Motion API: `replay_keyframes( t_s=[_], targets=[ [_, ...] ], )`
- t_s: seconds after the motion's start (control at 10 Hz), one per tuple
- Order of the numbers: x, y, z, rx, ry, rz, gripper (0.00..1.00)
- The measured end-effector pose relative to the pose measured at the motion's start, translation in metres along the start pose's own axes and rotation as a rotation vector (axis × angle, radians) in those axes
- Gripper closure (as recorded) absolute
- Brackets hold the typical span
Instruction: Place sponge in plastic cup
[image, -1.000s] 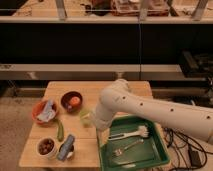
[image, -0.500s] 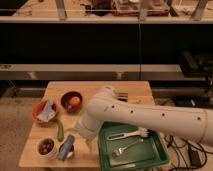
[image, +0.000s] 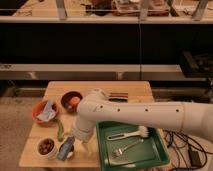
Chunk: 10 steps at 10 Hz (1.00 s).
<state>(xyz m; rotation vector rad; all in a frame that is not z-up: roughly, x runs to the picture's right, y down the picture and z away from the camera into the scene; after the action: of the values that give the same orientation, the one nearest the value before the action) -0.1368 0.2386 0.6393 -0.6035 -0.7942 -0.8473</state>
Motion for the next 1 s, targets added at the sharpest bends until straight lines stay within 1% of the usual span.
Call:
replay_keyframes(
  t_s=[0.4, 0.5, 0.6, 0.7, 0.8, 1.0],
  targets=[
    [0.003, -0.013, 0.009, -0.027, 0.013, 0.035, 0.20],
    [0.003, -0.017, 0.012, -0.034, 0.015, 0.037, 0.24],
    [0.002, -0.019, 0.014, -0.041, 0.016, 0.037, 0.31],
    [0.002, -0.021, 0.018, -0.053, 0.017, 0.037, 0.46],
    [0.003, -0.022, 0.019, -0.058, 0.018, 0.037, 0.53],
    [0.004, -0.022, 0.019, -0.061, 0.022, 0.043, 0.72]
  ],
)
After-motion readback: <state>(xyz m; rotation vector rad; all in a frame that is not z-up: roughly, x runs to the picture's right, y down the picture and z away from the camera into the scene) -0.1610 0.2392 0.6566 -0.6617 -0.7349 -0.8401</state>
